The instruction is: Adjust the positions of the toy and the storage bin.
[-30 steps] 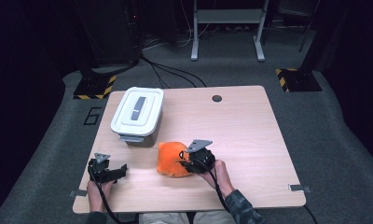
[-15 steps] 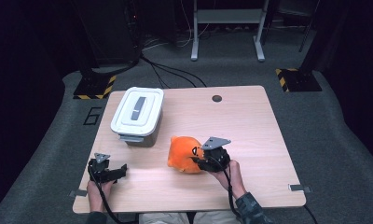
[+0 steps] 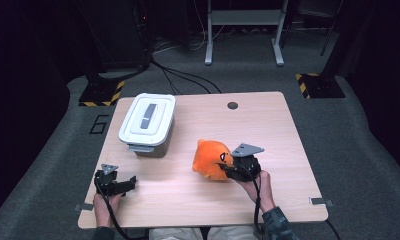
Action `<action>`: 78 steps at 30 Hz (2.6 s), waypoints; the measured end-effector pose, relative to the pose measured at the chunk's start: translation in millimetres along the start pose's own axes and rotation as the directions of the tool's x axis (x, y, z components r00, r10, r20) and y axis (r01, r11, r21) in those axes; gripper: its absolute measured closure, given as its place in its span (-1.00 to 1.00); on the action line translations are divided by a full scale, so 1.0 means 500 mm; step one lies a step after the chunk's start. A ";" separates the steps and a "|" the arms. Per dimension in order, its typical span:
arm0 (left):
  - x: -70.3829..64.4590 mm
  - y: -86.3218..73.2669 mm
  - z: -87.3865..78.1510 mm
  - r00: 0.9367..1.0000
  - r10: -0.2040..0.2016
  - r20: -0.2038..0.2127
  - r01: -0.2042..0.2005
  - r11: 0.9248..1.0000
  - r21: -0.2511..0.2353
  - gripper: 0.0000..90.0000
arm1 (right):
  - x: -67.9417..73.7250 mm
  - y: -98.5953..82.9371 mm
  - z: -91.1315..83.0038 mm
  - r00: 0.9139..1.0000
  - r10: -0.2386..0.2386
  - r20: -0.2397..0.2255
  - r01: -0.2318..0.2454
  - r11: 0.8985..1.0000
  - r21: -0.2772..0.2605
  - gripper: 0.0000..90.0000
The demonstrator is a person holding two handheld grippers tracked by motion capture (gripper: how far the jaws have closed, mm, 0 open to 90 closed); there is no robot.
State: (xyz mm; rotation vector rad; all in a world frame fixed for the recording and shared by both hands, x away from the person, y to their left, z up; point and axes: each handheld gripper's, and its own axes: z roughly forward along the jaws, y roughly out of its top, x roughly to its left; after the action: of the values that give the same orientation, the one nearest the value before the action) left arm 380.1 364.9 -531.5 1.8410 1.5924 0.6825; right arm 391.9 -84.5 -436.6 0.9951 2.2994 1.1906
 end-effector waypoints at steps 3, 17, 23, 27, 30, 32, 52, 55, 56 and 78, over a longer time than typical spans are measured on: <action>0.000 0.000 0.000 1.000 0.000 0.000 0.000 1.000 0.000 -0.90 | -0.012 -0.005 -0.011 1.000 0.015 0.020 -0.015 1.000 -0.004 0.27; 0.000 0.000 0.000 1.000 0.001 0.000 -0.001 1.000 0.001 -0.90 | -0.065 -0.029 -0.053 0.991 0.073 0.116 -0.071 0.997 -0.022 0.26; 0.000 0.000 0.000 1.000 0.000 0.000 0.000 1.000 0.000 -0.90 | -0.092 -0.041 -0.074 0.982 0.104 0.160 -0.101 0.994 -0.029 0.26; 0.000 0.000 0.000 1.000 0.000 0.000 0.000 1.000 0.000 -0.90 | -0.112 -0.051 -0.089 0.973 0.126 0.195 -0.121 0.992 -0.038 0.26; 0.000 0.000 0.000 1.000 0.000 0.000 0.000 1.000 0.000 -0.90 | -0.128 -0.057 -0.100 0.965 0.144 0.218 -0.138 0.989 -0.043 0.26; 0.000 0.000 0.000 1.000 0.000 0.000 0.000 1.000 0.000 -0.90 | -0.138 -0.061 -0.106 0.959 0.154 0.237 -0.148 0.988 -0.044 0.26; 0.000 0.000 0.000 1.000 0.000 0.000 0.000 1.000 0.000 -0.90 | -0.237 -0.103 -0.129 0.881 0.275 0.386 -0.267 0.961 -0.076 0.26; 0.000 0.000 0.000 1.000 0.000 0.000 0.000 1.000 0.000 -0.90 | -0.250 -0.110 -0.127 0.867 0.290 0.405 -0.284 0.956 -0.076 0.25; 0.000 0.000 0.000 1.000 0.000 0.000 0.000 1.000 0.000 -0.90 | -0.252 -0.111 -0.126 0.864 0.298 0.407 -0.292 0.953 -0.077 0.25; 0.000 0.000 0.000 1.000 0.001 0.000 -0.001 1.000 0.001 -0.90 | -0.312 -0.158 -0.089 0.778 0.399 0.485 -0.404 0.909 -0.099 0.07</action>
State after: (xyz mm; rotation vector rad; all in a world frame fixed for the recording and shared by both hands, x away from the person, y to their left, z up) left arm 380.1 364.9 -531.4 1.8419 1.5925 0.6826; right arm 438.8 -254.3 -475.3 1.6410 1.7317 0.9135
